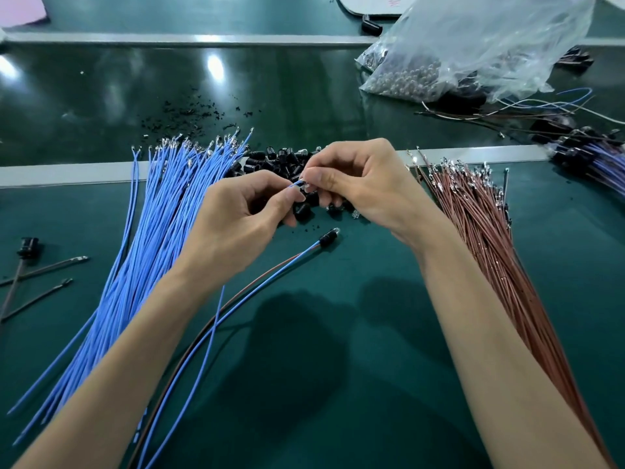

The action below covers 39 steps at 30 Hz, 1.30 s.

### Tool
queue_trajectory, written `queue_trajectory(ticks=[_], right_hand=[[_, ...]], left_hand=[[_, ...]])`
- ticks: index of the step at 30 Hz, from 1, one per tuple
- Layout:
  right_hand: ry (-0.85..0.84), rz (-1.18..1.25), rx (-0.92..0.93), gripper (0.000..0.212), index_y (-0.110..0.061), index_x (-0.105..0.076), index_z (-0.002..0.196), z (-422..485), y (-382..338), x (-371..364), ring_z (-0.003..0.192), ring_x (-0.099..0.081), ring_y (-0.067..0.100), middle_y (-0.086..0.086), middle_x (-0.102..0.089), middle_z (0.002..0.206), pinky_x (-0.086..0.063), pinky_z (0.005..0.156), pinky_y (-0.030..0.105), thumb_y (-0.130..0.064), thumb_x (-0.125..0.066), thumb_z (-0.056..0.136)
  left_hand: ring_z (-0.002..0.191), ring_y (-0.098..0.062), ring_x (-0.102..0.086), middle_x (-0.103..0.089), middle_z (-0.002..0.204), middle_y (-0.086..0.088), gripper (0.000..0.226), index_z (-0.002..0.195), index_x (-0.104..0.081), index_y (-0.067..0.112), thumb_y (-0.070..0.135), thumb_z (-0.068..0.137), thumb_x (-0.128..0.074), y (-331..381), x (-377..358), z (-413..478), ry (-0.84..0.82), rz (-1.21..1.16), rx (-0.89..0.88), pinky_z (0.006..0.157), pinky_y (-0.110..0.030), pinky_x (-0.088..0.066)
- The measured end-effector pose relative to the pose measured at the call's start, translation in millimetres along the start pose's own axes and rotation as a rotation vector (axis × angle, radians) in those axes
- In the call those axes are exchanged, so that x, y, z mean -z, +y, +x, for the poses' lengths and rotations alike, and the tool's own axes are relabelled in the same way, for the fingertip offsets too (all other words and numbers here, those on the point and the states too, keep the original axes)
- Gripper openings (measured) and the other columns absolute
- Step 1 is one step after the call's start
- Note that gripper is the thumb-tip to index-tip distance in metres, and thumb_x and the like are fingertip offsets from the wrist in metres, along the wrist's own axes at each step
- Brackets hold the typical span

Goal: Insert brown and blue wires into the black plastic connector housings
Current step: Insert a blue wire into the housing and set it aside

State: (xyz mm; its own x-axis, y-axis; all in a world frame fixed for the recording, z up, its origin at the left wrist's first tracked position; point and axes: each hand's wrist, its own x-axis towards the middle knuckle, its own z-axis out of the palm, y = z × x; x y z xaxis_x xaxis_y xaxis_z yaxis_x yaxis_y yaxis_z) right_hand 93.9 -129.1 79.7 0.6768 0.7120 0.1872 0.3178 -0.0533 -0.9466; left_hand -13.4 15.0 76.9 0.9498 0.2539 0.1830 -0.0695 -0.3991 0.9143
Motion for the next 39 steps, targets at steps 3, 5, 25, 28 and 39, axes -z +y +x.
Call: queue_trajectory(ticks=[3,5,25,28,39], right_hand=[[0.017,-0.036,-0.014,0.012,-0.019,-0.068,0.079,0,-1,-1,0.05,-0.046,0.006,-0.002,-0.063,0.065,-0.039,0.052,0.016,-0.012,-0.066,0.089],[0.037,-0.102,-0.016,0.011,-0.02,-0.069,0.078,1,-1,-2,0.05,-0.043,0.011,0.01,-0.063,0.065,-0.036,0.051,0.022,-0.018,-0.067,0.089],[0.032,-0.142,-0.143,0.061,-0.029,-0.059,0.11,-1,0,12,0.077,-0.04,-0.001,-0.02,-0.053,0.095,-0.036,0.073,0.007,0.018,-0.032,0.081],[-0.08,-0.263,-0.169,0.062,-0.023,-0.059,0.112,1,9,11,0.096,-0.052,-0.002,-0.02,-0.057,0.101,-0.04,0.084,0.01,0.022,-0.029,0.082],[0.085,-0.397,-0.139,0.019,-0.008,-0.069,0.101,-17,48,17,0.097,-0.062,0.008,0.003,-0.064,0.109,-0.048,0.086,0.012,0.003,-0.062,0.088]], left_hand=[[0.053,-0.025,-0.045,-0.064,0.059,0.004,0.016,0.079,-0.067,0.021,0.016,0.092,-0.061,-3,-1,1,0.003,0.02,-0.022,0.05,-0.049,-0.041],[0.051,-0.018,-0.047,-0.064,0.058,0.008,0.017,0.079,-0.066,0.028,0.017,0.092,-0.062,-5,-3,1,0.014,0.034,-0.036,0.05,-0.042,-0.041],[0.058,-0.017,-0.041,-0.055,0.054,0.01,0.012,0.081,-0.07,0.017,0.022,0.09,-0.063,-19,-3,5,0.087,-0.202,0.055,0.052,-0.027,-0.028],[0.055,-0.012,-0.039,-0.055,0.054,0.01,0.012,0.082,-0.07,0.019,0.024,0.09,-0.063,-20,-3,6,0.055,-0.205,0.043,0.049,-0.022,-0.027],[0.062,-0.019,-0.042,-0.059,0.057,0.008,0.018,0.075,-0.07,0.024,0.02,0.091,-0.063,-29,-1,8,-0.022,-0.166,0.114,0.062,-0.035,-0.032]])
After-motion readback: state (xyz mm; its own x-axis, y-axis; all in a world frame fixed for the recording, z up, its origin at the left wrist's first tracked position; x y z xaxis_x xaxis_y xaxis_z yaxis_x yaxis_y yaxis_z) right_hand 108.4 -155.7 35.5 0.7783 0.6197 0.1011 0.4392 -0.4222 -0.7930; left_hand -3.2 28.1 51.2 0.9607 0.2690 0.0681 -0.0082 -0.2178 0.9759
